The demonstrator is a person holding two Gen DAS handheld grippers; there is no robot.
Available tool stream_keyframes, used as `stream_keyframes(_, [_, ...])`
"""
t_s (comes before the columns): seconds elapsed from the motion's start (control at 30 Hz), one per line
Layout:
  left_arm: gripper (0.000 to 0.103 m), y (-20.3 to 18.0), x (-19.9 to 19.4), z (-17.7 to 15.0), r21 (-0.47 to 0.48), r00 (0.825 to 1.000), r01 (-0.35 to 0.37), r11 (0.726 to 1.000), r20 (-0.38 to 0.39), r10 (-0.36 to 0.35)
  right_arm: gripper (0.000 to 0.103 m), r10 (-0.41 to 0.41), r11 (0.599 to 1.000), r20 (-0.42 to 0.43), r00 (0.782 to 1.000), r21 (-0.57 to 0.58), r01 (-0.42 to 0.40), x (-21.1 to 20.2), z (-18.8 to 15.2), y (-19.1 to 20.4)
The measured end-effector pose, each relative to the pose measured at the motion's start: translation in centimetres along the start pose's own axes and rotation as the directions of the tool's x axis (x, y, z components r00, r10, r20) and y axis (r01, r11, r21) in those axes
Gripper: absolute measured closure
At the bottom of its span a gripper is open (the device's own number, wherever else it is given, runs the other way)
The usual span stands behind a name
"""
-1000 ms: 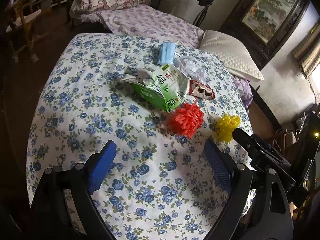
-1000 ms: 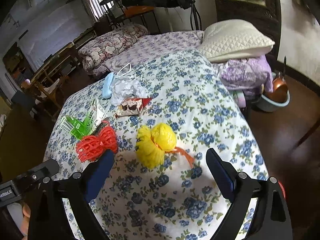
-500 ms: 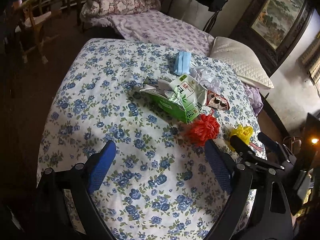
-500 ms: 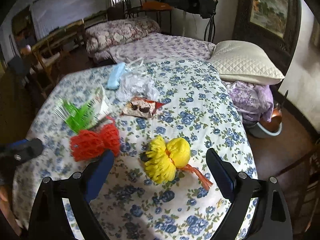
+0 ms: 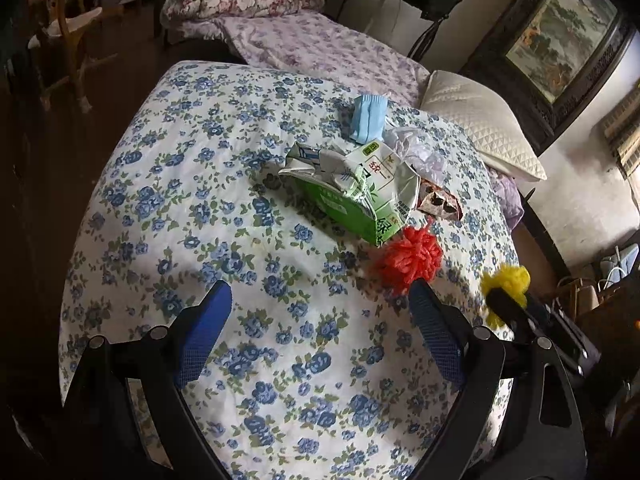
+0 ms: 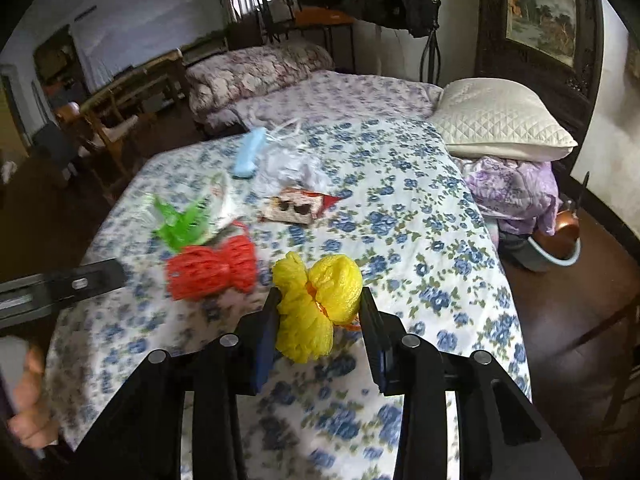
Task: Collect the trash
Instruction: 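Grasp the green tea carton with the left tool while the right tool grasps the yellow mesh bundle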
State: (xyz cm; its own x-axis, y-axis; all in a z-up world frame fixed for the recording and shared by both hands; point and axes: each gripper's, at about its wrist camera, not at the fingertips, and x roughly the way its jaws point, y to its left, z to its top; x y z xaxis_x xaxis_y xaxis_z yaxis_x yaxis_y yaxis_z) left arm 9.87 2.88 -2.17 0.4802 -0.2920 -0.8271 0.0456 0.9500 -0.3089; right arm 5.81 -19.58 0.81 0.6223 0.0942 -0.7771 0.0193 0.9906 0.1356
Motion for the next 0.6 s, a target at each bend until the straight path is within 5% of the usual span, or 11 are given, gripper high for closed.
stream_keyframes(0.23, [0.016,-0.1,1.8,1.6,-0.15,0.999,0.037,0.988,0.006,-0.036,0.064,0.036,0.999,-0.048,0.998,-0.016,-0.037,-0.1,-1.4,1.2])
stream_keyframes(0.6, [0.018,2.1,3.7,3.5,-0.321,1.0,0.0,0.947,0.019,0.006,0.064,0.064,0.998,-0.047,0.997,-0.012,-0.064,-0.2,-1.5,1.4])
